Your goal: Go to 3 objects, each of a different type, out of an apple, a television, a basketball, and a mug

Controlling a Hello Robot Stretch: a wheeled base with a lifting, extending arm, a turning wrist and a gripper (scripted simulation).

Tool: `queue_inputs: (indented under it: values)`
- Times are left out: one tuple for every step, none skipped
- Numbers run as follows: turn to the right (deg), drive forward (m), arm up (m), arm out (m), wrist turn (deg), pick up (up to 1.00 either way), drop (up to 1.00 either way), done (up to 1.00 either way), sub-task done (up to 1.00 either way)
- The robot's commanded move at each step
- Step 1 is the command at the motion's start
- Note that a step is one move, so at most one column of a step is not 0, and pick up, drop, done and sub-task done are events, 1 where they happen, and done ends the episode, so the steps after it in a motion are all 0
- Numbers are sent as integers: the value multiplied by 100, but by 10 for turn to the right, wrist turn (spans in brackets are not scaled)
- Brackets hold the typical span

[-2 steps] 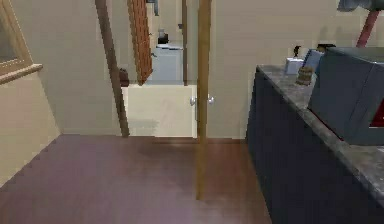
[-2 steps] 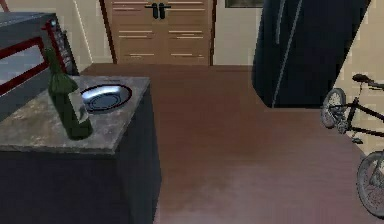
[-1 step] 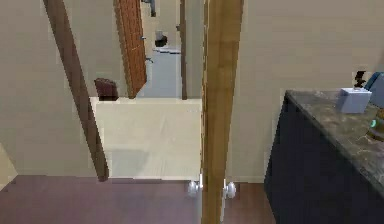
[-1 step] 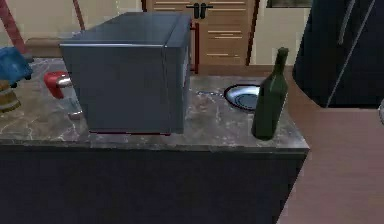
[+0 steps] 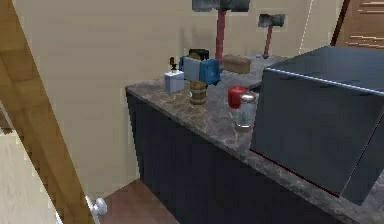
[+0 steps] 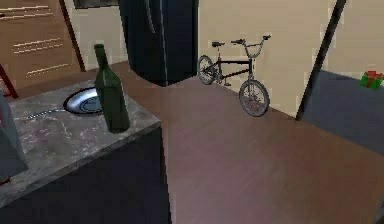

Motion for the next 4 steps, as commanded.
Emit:
queue_inputs:
  values:
    - [120, 0, 0, 0, 0, 0, 0, 0, 0]
    - [0, 0, 0, 0, 0, 0, 0, 0, 100]
    - [420, 0, 0, 0, 0, 0, 0, 0, 0]
    - [0, 5, 0, 0, 0, 0, 0, 0, 0]
